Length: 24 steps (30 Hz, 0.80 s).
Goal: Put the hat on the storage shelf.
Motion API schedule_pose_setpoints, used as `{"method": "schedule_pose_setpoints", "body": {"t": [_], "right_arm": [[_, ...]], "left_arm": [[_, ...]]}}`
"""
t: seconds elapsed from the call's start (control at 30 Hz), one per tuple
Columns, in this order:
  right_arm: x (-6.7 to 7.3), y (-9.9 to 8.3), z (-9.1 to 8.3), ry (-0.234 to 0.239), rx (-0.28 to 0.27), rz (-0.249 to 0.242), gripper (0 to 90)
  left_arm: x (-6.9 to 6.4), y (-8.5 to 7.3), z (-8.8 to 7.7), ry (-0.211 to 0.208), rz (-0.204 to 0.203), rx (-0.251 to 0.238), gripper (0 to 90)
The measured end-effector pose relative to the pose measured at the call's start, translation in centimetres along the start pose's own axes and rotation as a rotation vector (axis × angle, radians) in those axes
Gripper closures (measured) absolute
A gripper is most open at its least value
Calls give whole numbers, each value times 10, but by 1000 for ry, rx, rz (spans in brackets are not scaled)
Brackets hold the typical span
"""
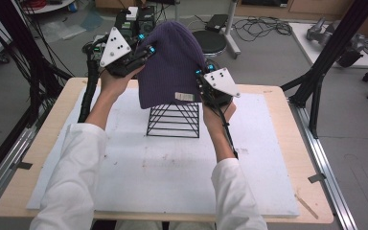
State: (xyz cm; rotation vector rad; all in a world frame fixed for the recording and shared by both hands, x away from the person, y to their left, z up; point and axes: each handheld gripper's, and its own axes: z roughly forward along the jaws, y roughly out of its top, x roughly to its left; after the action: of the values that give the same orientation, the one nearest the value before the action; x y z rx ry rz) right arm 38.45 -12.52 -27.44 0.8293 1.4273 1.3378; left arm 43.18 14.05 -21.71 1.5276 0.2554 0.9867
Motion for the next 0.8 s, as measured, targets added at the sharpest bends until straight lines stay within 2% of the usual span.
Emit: {"method": "schedule_pose_setpoints", "body": {"t": [0.07, 0.2, 0.3, 0.47, 0.57, 0.8], "right_arm": [[1, -3, -3, 2, 2, 7, 812], [3, -6, -8, 14, 12, 22, 812], [6, -8, -12, 26, 25, 58, 811], [12, -14, -19, 34, 72, 84, 812], [12, -20, -25, 48, 81, 100, 811], [14, -33, -32, 67, 100, 115, 812]], "left_arm": [[-2, -1, -2, -13, -10, -14, 755], [-3, 0, -7, -28, 9, -3, 754], [-5, -2, -10, -36, 5, -4, 753], [-12, -10, -16, -60, -6, 6, 750], [-16, -17, -20, -73, 0, 29, 748], [-24, -27, -23, -80, -21, 28, 747]]}}
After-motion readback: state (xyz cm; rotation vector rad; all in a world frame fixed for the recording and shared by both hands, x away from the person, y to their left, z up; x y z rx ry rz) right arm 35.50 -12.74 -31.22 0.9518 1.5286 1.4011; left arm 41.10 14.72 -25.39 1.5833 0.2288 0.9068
